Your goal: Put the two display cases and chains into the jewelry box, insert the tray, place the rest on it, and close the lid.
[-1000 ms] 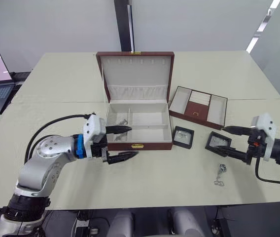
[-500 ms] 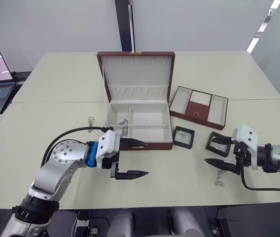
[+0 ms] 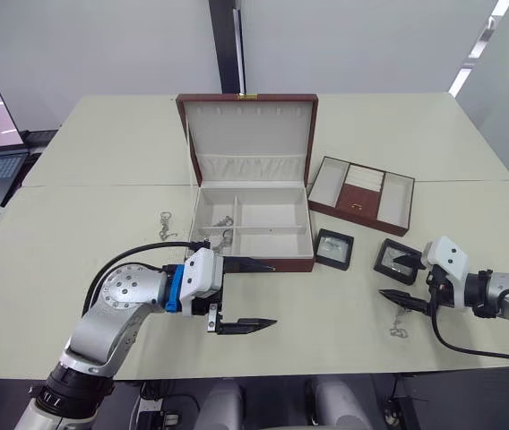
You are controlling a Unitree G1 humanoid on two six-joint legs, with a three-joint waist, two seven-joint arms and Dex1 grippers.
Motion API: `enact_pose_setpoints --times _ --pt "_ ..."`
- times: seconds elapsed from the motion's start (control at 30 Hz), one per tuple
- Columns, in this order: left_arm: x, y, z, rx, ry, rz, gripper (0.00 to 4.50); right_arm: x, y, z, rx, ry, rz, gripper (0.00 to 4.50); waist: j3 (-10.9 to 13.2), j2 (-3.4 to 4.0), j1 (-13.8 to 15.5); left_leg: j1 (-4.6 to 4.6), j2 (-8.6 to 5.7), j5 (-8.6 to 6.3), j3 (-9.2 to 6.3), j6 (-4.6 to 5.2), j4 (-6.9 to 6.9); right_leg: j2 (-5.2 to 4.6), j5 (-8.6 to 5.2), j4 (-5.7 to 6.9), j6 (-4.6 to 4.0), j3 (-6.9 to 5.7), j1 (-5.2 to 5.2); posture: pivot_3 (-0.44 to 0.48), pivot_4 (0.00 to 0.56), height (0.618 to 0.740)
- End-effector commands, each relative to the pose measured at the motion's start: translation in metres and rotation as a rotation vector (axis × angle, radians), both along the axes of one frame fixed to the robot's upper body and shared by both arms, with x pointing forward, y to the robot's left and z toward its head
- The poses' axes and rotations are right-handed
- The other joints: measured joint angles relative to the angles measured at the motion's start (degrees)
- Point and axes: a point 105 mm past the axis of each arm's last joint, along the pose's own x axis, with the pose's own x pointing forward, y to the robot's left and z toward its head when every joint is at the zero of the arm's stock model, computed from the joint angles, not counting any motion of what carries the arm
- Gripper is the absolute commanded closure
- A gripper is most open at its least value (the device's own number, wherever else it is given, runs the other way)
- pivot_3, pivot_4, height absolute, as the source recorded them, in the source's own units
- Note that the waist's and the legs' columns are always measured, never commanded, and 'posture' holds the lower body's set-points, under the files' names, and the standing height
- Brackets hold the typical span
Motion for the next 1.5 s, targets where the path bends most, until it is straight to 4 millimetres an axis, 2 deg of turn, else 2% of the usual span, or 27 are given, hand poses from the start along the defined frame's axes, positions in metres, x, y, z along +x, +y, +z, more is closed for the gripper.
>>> enact_pose_setpoints --times 0.03,0.07,0.27,0.5,0.53,0.77,0.9,1.03,1.13,1.33,1.5 --pt "-0.002 0.003 0.003 -0.013 -0.036 0.019 0.0 0.003 0.002 0.007 0.006 -0.044 0.008 0.41 0.0 0.0 -0.01 0.0 0.0 0.0 0.0 0.0 0.0 0.0 0.0 0.0 0.0 0.0 0.0 0.0 0.15 0.74" --pt "-0.003 0.003 0.002 -0.013 -0.033 0.019 0.0 0.003 0.002 0.006 0.005 -0.044 0.008 0.62 0.0 0.0 -0.01 0.01 0.0 0.0 0.0 0.0 0.0 0.0 0.0 0.0 0.0 0.01 0.0 0.0 0.15 0.74" --pt "-0.004 0.005 -0.002 -0.016 -0.027 0.026 0.0 0.007 0.001 0.005 -0.009 -0.074 0.003 2.56 0.0 0.0 0.03 0.01 -0.01 0.0 0.0 0.0 0.01 -0.01 0.0 0.0 0.0 0.0 0.01 0.0 0.15 0.74" --pt "-0.003 0.007 -0.009 -0.018 -0.023 0.031 0.0 0.009 0.0 0.008 -0.002 -0.087 -0.004 4.35 0.0 0.0 0.01 0.02 0.0 0.0 0.0 0.0 0.0 0.0 0.0 0.01 0.0 0.0 0.01 0.0 0.15 0.74" --pt "-0.002 0.007 -0.009 -0.021 -0.024 0.034 0.0 0.009 -0.001 0.008 -0.003 -0.088 -0.006 4.49 0.0 0.0 0.02 0.02 0.0 0.0 0.0 0.0 0.01 0.0 0.0 0.0 0.0 0.0 0.01 0.0 0.15 0.74" --pt "0.001 0.006 -0.006 -0.049 -0.031 0.058 0.0 0.008 -0.002 0.021 0.013 -0.098 -0.002 4.49 0.0 0.01 0.02 0.02 -0.01 0.0 0.0 0.0 0.01 0.0 0.0 0.01 0.0 0.0 0.02 0.0 0.15 0.74" --pt "0.0 0.007 -0.005 -0.061 -0.034 0.077 0.0 0.005 0.006 0.041 0.03 -0.091 0.047 4.49 0.0 0.01 -0.03 0.02 0.0 0.0 0.0 0.0 0.01 0.0 0.0 0.01 0.0 0.0 0.01 0.0 0.15 0.74" --pt "0.001 0.013 -0.002 -0.1 -0.015 0.15 0.0 -0.005 0.028 0.078 0.082 -0.061 0.162 4.49 0.01 0.04 -0.14 0.04 0.01 0.0 0.03 0.0 0.0 0.0 0.0 0.02 0.0 0.03 0.01 0.0 0.15 0.74" --pt "0.001 0.02 -0.002 -0.123 0.008 0.216 0.0 -0.01 0.049 0.096 0.105 -0.04 0.248 4.49 0.01 0.04 -0.05 0.04 0.04 0.0 -0.03 0.01 -0.01 0.01 0.0 0.01 0.0 -0.01 0.02 0.0 0.15 0.74" --pt "0.0 0.039 -0.001 -0.16 0.018 0.399 0.0 0.014 0.095 0.117 0.129 -0.069 0.391 4.49 0.01 0.03 -0.17 0.05 0.02 0.0 -0.03 0.01 0.0 -0.02 0.0 -0.01 0.0 -0.02 0.03 0.0 0.15 0.74" --pt "-0.001 0.057 0.001 -0.189 0.018 0.554 0.0 0.044 0.127 0.119 0.08 -0.107 0.462 4.49 0.01 0.03 -0.07 0.01 0.04 0.0 -0.02 0.0 0.0 -0.02 0.0 -0.02 0.0 -0.03 -0.03 0.0 0.15 0.74"
